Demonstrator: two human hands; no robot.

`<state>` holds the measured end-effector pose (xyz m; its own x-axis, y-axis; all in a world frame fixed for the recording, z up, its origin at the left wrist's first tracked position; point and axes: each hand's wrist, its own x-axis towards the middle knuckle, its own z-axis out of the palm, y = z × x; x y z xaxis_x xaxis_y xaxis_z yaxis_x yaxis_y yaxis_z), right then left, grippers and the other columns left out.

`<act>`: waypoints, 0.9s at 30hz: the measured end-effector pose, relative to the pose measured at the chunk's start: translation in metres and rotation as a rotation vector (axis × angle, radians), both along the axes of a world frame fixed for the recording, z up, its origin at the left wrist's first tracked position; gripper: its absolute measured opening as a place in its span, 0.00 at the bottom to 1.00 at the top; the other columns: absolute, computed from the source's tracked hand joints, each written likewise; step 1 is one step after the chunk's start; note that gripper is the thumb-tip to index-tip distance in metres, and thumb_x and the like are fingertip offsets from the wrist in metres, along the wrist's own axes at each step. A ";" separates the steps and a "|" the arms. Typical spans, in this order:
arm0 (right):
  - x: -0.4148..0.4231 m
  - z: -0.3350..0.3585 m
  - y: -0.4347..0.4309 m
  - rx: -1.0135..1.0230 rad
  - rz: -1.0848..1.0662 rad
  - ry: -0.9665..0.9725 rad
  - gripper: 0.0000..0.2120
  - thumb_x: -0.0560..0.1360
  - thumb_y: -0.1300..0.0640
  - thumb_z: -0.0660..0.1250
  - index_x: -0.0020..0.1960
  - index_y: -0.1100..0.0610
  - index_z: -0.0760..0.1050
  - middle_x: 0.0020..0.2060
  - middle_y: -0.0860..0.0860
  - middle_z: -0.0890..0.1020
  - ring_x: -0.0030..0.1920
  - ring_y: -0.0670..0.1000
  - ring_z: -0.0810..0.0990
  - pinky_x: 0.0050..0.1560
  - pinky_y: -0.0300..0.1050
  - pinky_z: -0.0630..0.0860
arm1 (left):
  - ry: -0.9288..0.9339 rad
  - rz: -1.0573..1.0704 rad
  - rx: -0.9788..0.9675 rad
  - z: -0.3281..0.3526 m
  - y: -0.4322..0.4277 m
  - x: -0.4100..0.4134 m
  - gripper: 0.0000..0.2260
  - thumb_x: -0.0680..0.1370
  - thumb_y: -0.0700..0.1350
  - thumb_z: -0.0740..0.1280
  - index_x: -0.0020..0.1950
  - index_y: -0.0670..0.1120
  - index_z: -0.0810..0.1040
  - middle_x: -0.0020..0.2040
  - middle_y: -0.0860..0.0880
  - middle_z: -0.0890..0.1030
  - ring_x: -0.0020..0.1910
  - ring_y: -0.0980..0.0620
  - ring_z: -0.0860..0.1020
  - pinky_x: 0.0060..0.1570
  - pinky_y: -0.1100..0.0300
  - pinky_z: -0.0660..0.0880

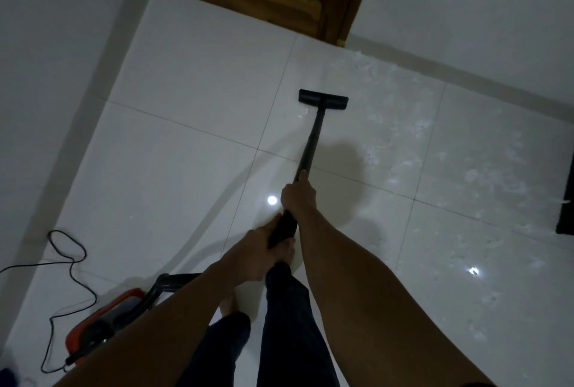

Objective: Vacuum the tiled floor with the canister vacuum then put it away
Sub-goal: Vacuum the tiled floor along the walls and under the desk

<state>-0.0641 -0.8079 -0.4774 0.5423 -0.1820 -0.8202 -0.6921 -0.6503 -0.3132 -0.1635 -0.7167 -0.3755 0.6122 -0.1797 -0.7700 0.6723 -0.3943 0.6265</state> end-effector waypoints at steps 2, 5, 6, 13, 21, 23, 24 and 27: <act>0.018 0.001 0.001 0.004 -0.050 -0.009 0.33 0.80 0.61 0.58 0.81 0.52 0.49 0.66 0.59 0.75 0.58 0.58 0.79 0.44 0.44 0.71 | -0.016 -0.006 0.028 -0.004 0.001 0.017 0.25 0.82 0.46 0.65 0.78 0.49 0.64 0.37 0.58 0.75 0.27 0.69 0.75 0.28 0.76 0.68; 0.035 0.003 0.002 0.053 -0.122 -0.018 0.32 0.80 0.61 0.58 0.81 0.52 0.50 0.63 0.60 0.76 0.57 0.58 0.79 0.45 0.44 0.72 | -0.041 -0.002 0.049 -0.003 0.002 0.035 0.24 0.81 0.45 0.66 0.77 0.46 0.66 0.41 0.53 0.79 0.31 0.67 0.78 0.29 0.77 0.68; 0.040 0.003 0.003 0.049 -0.134 -0.009 0.33 0.79 0.61 0.58 0.81 0.52 0.49 0.63 0.60 0.77 0.55 0.57 0.80 0.44 0.45 0.73 | -0.052 -0.002 0.057 -0.001 0.003 0.041 0.24 0.81 0.45 0.66 0.77 0.47 0.66 0.45 0.47 0.82 0.37 0.63 0.81 0.30 0.77 0.69; 0.089 0.002 0.011 0.051 -0.205 -0.002 0.36 0.78 0.62 0.58 0.81 0.48 0.47 0.62 0.60 0.78 0.42 0.53 0.78 0.37 0.45 0.74 | -0.047 -0.169 0.113 -0.019 0.024 0.091 0.24 0.81 0.53 0.65 0.76 0.49 0.65 0.63 0.37 0.75 0.49 0.51 0.75 0.35 0.70 0.72; 0.151 -0.007 0.029 0.056 -0.308 -0.019 0.33 0.80 0.59 0.57 0.81 0.46 0.48 0.65 0.59 0.76 0.44 0.54 0.79 0.43 0.47 0.79 | -0.132 -0.220 0.042 -0.026 0.046 0.161 0.22 0.82 0.49 0.64 0.75 0.44 0.66 0.45 0.46 0.78 0.35 0.60 0.76 0.35 0.69 0.71; 0.169 -0.009 0.033 0.045 -0.347 -0.019 0.33 0.81 0.58 0.58 0.81 0.45 0.48 0.64 0.60 0.77 0.46 0.56 0.81 0.45 0.48 0.80 | -0.128 -0.218 -0.001 -0.030 0.052 0.180 0.21 0.83 0.46 0.64 0.74 0.42 0.66 0.36 0.49 0.76 0.25 0.63 0.74 0.28 0.71 0.68; 0.176 -0.009 0.034 0.048 -0.363 -0.016 0.33 0.81 0.58 0.58 0.81 0.45 0.48 0.64 0.59 0.76 0.46 0.55 0.80 0.45 0.48 0.80 | -0.128 -0.220 -0.008 -0.031 0.053 0.188 0.22 0.82 0.47 0.64 0.75 0.43 0.65 0.34 0.51 0.76 0.24 0.63 0.73 0.27 0.71 0.68; 0.202 -0.010 0.037 0.040 -0.369 -0.021 0.32 0.81 0.59 0.57 0.81 0.46 0.49 0.67 0.59 0.74 0.46 0.54 0.79 0.42 0.44 0.75 | -0.108 -0.238 0.009 -0.046 0.061 0.215 0.25 0.82 0.53 0.63 0.77 0.50 0.63 0.37 0.55 0.77 0.27 0.63 0.75 0.31 0.69 0.69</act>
